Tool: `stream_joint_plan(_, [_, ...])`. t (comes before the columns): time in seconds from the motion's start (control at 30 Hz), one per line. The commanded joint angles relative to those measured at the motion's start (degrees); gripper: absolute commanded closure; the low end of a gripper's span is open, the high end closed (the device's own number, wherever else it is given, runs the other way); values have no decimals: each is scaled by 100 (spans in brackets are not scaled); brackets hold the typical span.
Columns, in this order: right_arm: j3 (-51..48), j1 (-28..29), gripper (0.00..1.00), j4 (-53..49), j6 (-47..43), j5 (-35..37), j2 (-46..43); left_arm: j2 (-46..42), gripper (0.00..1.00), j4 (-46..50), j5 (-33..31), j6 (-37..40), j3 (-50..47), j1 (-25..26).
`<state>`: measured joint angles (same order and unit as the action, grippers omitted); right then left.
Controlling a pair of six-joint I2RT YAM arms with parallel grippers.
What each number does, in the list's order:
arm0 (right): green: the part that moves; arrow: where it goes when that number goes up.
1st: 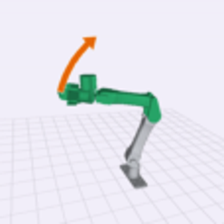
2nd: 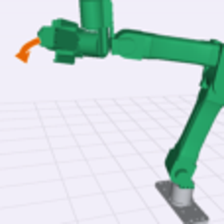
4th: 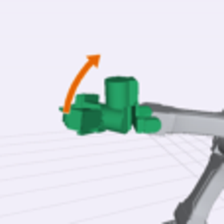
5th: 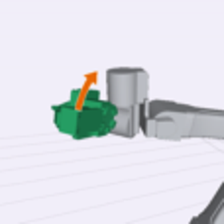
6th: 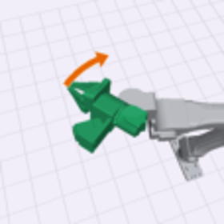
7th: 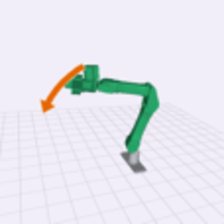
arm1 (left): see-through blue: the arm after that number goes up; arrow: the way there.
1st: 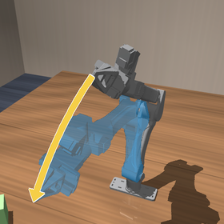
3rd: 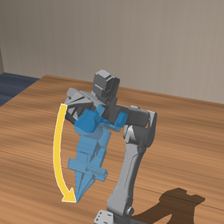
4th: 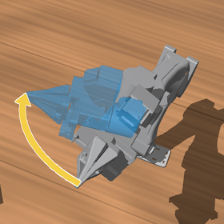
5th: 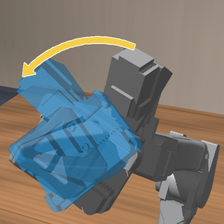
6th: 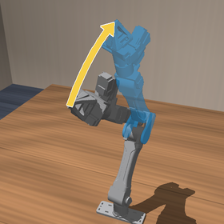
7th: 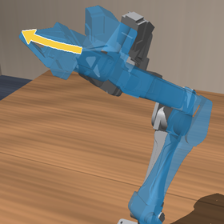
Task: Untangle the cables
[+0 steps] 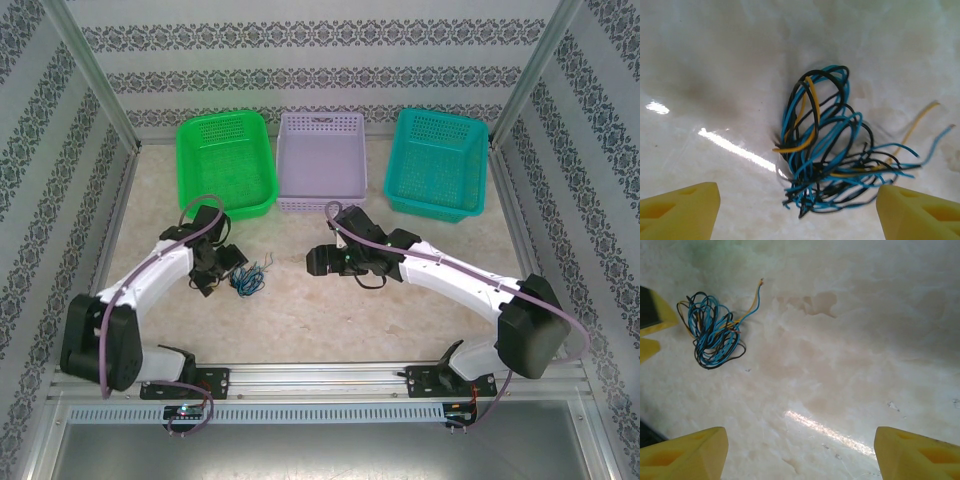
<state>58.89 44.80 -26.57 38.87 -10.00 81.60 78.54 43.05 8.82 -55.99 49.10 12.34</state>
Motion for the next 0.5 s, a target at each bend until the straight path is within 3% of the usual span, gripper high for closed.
stream_joint_plan(0.0, [150,54,22,-81,16,-154,-150,314,21,-227,-200,-192,122,115])
stream_joint_plan(0.23, [105,9,21,-94,-24,-290,-174,972,24,-711,-385,-189,274,115])
stream_joint_plan(0.47, [132,-57,21,-85,-51,-458,-40,939,26,-926,-487,-258,123,120])
